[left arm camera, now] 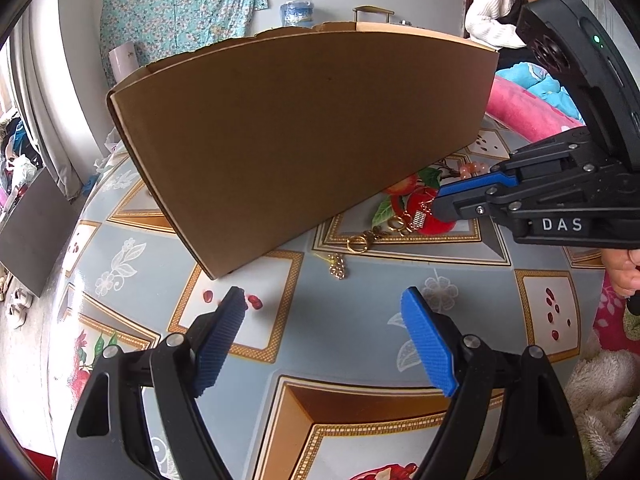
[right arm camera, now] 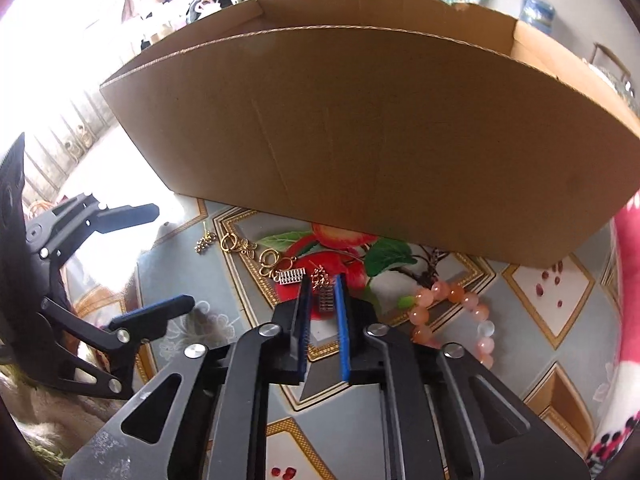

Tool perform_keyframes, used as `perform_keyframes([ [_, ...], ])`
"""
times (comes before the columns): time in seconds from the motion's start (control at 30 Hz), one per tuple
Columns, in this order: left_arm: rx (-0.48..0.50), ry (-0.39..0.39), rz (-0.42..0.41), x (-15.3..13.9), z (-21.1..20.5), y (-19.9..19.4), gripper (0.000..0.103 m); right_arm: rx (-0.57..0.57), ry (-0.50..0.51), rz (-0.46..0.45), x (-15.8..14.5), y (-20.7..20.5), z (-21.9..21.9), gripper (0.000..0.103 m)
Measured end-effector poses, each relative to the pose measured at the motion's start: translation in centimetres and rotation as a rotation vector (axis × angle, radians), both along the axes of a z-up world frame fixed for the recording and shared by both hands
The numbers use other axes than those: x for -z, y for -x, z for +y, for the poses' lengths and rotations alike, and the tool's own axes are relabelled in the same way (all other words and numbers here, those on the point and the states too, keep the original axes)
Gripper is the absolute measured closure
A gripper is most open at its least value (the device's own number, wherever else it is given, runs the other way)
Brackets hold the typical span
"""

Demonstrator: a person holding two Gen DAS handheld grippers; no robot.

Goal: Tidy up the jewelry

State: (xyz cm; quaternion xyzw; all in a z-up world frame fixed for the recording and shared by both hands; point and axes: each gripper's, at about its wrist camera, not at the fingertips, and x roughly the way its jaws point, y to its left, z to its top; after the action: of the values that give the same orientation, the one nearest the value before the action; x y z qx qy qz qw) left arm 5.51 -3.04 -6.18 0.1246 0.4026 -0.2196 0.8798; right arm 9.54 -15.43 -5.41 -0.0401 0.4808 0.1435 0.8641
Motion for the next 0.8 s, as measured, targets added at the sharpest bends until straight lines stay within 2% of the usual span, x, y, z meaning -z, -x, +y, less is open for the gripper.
perform_keyframes([
  [0.3,0.017,0.014,-0.034,-1.0,0.0,0.7,0.025,0.036,-0.017,0.016,0.0,1.3,-0.6,0.098],
  [0.5,0.090,0.014,-0.069,-1.8,-2.1,1.2,0.025,0.088,-0.027,0.031,-0.4,3.1,-2.5,0.098],
  [0.67,0.138,-0.026,-0.094,-2.0,-4.3,0.9,0.025,0.126,-0.049,0.033,-0.6,5.2,-4.1,0.098],
  [0.73,0.164,-0.030,-0.100,-2.1,-5.0,0.9,0.027,0.133,-0.062,0.030,-0.8,5.4,-4.6,0.098],
  [0.8,0.195,-0.041,-0.101,-2.0,-5.9,0.8,0.035,0.137,-0.079,0.026,-0.8,5.7,-5.0,0.097],
])
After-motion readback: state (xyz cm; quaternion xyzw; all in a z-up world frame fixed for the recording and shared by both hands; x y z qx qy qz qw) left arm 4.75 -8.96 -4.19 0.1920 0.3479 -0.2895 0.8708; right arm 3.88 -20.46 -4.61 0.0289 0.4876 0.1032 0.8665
